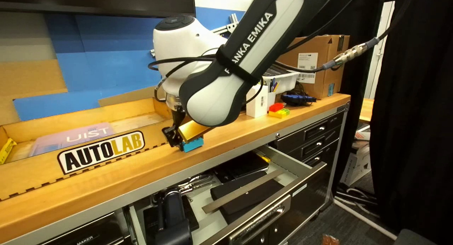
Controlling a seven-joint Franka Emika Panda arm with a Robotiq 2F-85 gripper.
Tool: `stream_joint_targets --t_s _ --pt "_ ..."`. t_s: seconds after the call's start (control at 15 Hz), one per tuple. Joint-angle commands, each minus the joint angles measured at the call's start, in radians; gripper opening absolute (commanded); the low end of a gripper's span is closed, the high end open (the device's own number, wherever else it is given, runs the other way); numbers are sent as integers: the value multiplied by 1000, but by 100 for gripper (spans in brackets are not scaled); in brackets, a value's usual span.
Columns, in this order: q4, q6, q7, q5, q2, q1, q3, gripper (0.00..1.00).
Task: Put the blue object inside the drawer.
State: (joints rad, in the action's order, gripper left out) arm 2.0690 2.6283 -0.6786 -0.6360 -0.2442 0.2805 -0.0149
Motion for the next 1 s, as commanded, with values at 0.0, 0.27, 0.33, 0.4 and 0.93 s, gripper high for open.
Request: stream_joint_targets --t_s 0.0,0.27,0.33,0.4,0.93 --pt "147 -36 57 74 139 -24 -28 47" --pt "265 -17 65 56 209 -42 -37 47" --pt "300 2 69 46 222 -50 -38 47" --pt "327 13 55 26 232 -56 -38 47" --pt "390 109 -292 -314 186 -59 11 53"
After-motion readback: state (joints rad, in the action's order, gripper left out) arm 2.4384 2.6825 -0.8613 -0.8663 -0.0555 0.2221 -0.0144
